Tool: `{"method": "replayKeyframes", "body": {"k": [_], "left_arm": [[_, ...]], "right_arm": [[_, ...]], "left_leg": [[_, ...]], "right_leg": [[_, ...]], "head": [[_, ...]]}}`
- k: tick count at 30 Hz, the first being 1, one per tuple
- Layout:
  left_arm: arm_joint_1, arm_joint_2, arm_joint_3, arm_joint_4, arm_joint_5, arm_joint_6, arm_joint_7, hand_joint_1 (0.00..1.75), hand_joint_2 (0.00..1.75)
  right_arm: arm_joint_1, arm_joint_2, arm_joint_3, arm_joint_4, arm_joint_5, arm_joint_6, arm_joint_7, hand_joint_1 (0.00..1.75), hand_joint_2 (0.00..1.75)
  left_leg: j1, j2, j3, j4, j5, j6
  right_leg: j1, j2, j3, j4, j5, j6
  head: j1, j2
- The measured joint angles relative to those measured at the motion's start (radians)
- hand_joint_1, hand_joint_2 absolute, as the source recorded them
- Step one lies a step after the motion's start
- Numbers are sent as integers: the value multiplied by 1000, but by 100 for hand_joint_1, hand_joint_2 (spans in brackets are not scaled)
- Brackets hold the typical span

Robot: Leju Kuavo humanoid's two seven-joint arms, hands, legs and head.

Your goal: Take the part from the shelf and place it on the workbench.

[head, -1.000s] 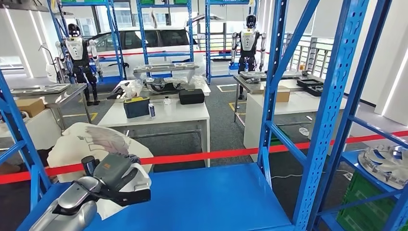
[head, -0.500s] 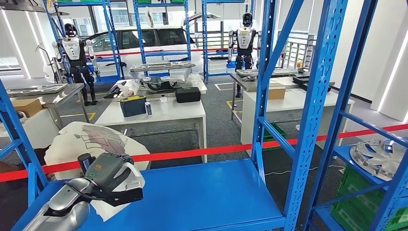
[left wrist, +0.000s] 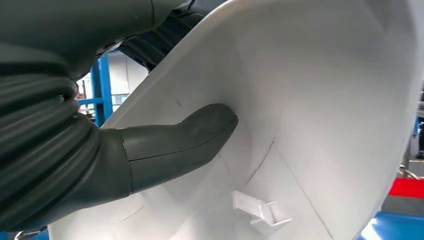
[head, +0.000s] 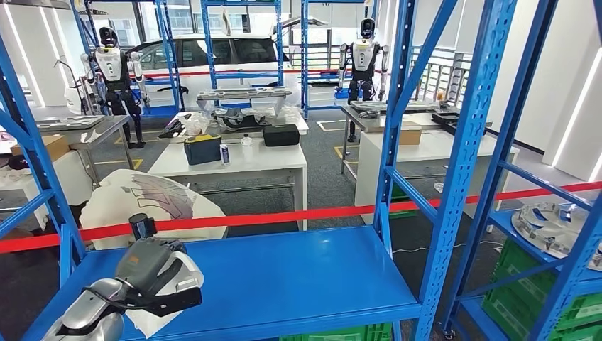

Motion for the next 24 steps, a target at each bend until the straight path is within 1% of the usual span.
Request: {"method": "replayKeyframes", "body": {"k": [1,2,3,4,5,6,8,9,10,11,12,13,14,15,16,17,18,19,20,21,22,23,24], "left_arm": [[9,2,1,2,5,12,-1,150,175],[18,3,3,4,9,22,-4,150,175],[27,3,5,6,13,32,-7,150,175],[37,4,8,9,16,42,-10,150,175],[47,5,10,12,18,51,-13,150,175],[56,5,12,15,19,60,-15,150,175],[69,1,13,21,20,73,-17,150,175],[75,-3,13,24,20,76,-17,150,175],[81,-7,14,27,21,80,-16,150,175],[86,-11,14,29,21,83,-15,150,175],[90,-15,14,31,20,88,-13,150,175],[91,-19,15,31,19,95,-11,150,175],[90,-24,15,31,17,102,-8,150,175],[88,-28,16,31,16,108,-5,150,175],[86,-32,17,30,13,113,-3,150,175],[85,-35,19,29,9,114,-1,150,175],[83,-37,20,29,4,114,2,150,175],[81,-41,21,29,-3,114,7,150,175],[77,-44,22,29,-9,114,12,150,175],[72,-48,22,29,-13,114,18,150,175],[67,-50,23,29,-16,114,23,150,175],[64,-51,24,29,-18,114,25,150,175],[63,-51,25,29,-19,113,27,150,175]], "right_arm": [[2,-4,0,-2,6,1,15,0,0],[5,-7,0,-3,10,1,28,0,0],[8,-8,0,-5,13,2,41,0,0],[10,-9,0,-6,15,2,56,0,0],[12,-9,0,-7,17,3,74,0,0],[13,-8,0,-7,21,3,95,0,0],[17,-6,1,-7,34,3,130,0,0],[19,-3,2,-7,39,3,140,0,0],[21,0,3,-7,41,3,143,0,0],[22,3,4,-7,39,3,141,0,0],[22,7,4,-7,34,3,133,0,0],[22,11,3,-7,27,3,122,0,0],[21,16,3,-7,19,3,107,0,0],[20,20,3,-7,13,3,93,0,0],[19,24,2,-7,9,3,80,0,0],[17,29,2,-7,6,3,70,0,0],[17,33,1,-7,4,3,60,0,0],[16,37,1,-7,3,4,49,0,0],[15,40,1,-7,1,6,40,0,0],[14,43,0,-7,-2,12,32,0,0],[13,45,0,-7,-4,17,25,0,0],[13,46,0,-7,-5,22,22,0,0],[12,46,0,-7,-5,25,19,0,0]], "left_leg": [[-1,0,-3,3,3,-5],[-1,-1,-5,2,7,-12],[0,-2,-7,3,11,-17],[1,-4,-12,8,6,-24],[2,-5,-21,27,-13,-30],[4,-6,-35,63,-44,-36],[10,-6,-72,178,-124,-47],[12,-6,-84,229,-149,-51],[14,-6,-84,256,-156,-54],[16,-6,-67,249,-146,-55],[17,-6,-33,206,-123,-55],[19,-6,14,138,-103,-54],[17,-6,60,71,-90,-51],[15,-7,92,21,-84,-46],[11,-8,107,-8,-85,-40],[6,-9,108,-15,-84,-33],[5,-9,102,-18,-78,-24],[5,-7,98,-23,-71,-15],[5,-6,93,-27,-61,-5],[7,-5,86,-30,-51,4],[7,-4,77,-31,-41,11],[5,-4,66,-29,-33,15],[3,-4,56,-27,-26,17]], "right_leg": [[2,1,7,-16,0,-7],[4,2,4,-14,7,-13],[2,1,4,-21,9,-20],[1,0,3,-26,13,-26],[-1,-1,-1,-31,21,-33],[-3,-2,-5,-34,28,-38],[-2,-3,-21,-35,41,-43],[-1,-4,-30,-34,48,-43],[-1,-4,-40,-34,55,-42],[-1,-5,-49,-33,62,-41],[-1,-4,-58,-33,69,-38],[-1,-4,-65,-32,76,-35],[-1,-4,-70,-32,83,-30],[-1,-4,-73,-33,89,-24],[-2,-4,-75,-34,96,-17],[-3,-3,-75,-37,103,-10],[-4,-3,-76,-40,109,-3],[-5,-3,-80,-38,107,3],[-6,-2,-88,-25,90,7],[-5,-2,-102,5,58,10],[-5,-2,-120,56,14,12],[-4,-2,-139,120,-31,13],[-4,-2,-154,180,-61,14]], "head": [[0,0],[0,0],[1,0],[0,0],[0,0],[0,0],[-1,0],[-1,0],[0,0],[-1,0],[-1,0],[0,0],[0,0],[0,0],[0,0],[0,0],[0,0],[0,0],[1,0],[1,0],[1,0],[2,0],[2,0]]}}
